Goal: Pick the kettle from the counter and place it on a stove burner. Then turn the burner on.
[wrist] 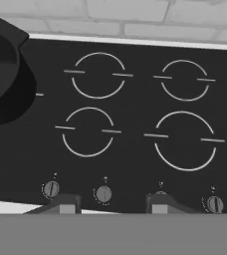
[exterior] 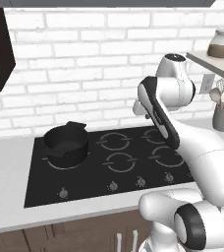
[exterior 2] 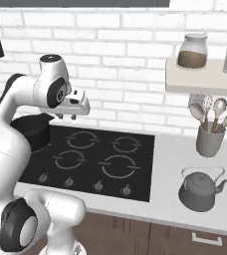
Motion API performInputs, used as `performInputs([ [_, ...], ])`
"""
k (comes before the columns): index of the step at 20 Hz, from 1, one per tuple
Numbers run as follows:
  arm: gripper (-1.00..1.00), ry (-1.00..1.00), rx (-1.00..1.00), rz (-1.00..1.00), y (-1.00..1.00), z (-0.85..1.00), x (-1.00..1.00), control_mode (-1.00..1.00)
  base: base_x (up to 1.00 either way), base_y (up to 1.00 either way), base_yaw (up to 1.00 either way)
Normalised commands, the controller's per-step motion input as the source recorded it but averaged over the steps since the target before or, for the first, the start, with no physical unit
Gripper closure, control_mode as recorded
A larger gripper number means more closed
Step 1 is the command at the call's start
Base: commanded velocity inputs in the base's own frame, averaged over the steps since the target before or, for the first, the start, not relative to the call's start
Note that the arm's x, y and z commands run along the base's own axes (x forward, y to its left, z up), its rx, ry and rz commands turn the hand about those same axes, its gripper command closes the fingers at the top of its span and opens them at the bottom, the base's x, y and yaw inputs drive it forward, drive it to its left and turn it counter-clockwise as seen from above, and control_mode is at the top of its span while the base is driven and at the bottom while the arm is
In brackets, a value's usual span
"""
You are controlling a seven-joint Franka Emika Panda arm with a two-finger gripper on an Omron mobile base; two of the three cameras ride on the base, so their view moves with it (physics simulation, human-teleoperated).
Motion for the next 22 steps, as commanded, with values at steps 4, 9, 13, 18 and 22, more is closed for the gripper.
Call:
performInputs([
  [4,-1.00,-0.03,0.00,0.00,0.00,-0.01,0.00,-1.00,0.00,0.00,0.00],
  [9,-1.00,0.00,0.00,0.00,-0.05,0.00,0.00,-1.00,0.00,0.00,0.00],
  [13,-1.00,-0.08,0.05,-0.14,-0.80,0.00,-0.58,-1.00,0.00,0.00,0.00],
  [18,-1.00,-0.02,0.06,-0.37,-0.94,0.00,-0.53,-1.00,0.00,0.00,0.00],
  [22,-1.00,0.00,0.10,-0.41,-1.00,0.00,-0.49,-1.00,0.00,0.00,0.00],
])
